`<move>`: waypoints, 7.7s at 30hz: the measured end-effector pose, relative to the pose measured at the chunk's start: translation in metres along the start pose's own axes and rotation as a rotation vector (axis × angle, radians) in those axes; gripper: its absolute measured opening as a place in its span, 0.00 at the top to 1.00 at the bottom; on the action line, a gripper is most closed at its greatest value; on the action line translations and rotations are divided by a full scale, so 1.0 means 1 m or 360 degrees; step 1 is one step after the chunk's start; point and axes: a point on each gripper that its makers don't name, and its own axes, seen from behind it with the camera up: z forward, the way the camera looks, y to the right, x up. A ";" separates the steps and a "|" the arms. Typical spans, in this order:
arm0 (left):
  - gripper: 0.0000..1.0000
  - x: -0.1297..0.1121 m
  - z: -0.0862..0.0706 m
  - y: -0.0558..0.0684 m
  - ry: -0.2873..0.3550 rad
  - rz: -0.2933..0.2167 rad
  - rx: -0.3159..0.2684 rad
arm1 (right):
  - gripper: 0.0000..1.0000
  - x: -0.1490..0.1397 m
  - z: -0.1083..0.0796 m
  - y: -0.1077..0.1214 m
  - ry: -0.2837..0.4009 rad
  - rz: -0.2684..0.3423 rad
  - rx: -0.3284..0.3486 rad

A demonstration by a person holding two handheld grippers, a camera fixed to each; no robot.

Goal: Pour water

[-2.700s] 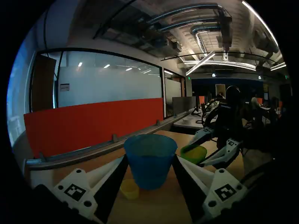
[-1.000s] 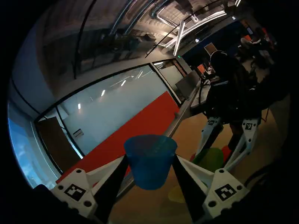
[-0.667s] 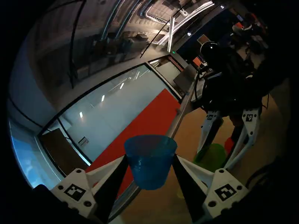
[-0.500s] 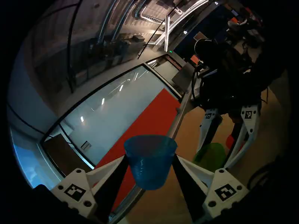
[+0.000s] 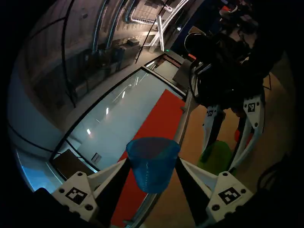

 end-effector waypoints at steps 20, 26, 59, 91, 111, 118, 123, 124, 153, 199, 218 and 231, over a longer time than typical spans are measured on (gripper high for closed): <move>0.17 0.009 0.002 0.000 0.0026 0.0184 0.0037 | 0.09 0.001 -0.001 0.002 0.0001 -0.0005 -0.0012; 0.17 0.009 0.003 -0.002 0.0025 0.0214 0.0051 | 0.09 0.002 -0.002 0.002 0.0002 -0.0007 -0.0013; 0.17 0.019 0.000 -0.004 0.0044 0.0421 0.0086 | 0.09 0.002 -0.007 0.001 0.0002 -0.0014 -0.0016; 0.17 0.015 0.003 -0.010 0.0030 0.0617 0.0116 | 0.09 0.002 -0.010 0.001 0.0005 -0.0024 -0.0015; 0.17 0.016 0.008 -0.014 0.0020 0.0819 0.0128 | 0.09 0.001 -0.009 0.004 0.0011 -0.0019 -0.0022; 0.17 0.017 0.008 -0.015 0.0019 0.0884 0.0138 | 0.09 0.002 -0.009 0.004 0.0013 -0.0020 -0.0021; 0.17 0.019 0.006 -0.014 0.0025 0.0915 0.0147 | 0.09 0.003 -0.008 0.004 0.0017 -0.0022 -0.0022; 0.17 0.020 0.005 -0.014 0.0028 0.0921 0.0149 | 0.09 0.003 -0.008 0.004 0.0018 -0.0021 -0.0023; 0.17 0.025 0.006 -0.016 0.0048 0.0928 0.0164 | 0.09 0.005 -0.009 0.005 0.0030 -0.0023 -0.0032; 0.17 -0.027 0.009 -0.011 0.0004 -0.1134 -0.0035 | 0.09 0.017 -0.034 0.012 0.0085 -0.0041 -0.0112; 0.17 -0.045 0.001 0.005 -0.0052 -0.1346 -0.0102 | 0.09 0.024 -0.044 0.017 0.0085 -0.0022 -0.0137; 0.17 -0.076 -0.002 0.042 -0.0223 -0.1382 -0.0207 | 0.09 0.005 -0.060 0.026 -0.0088 -0.0019 -0.0171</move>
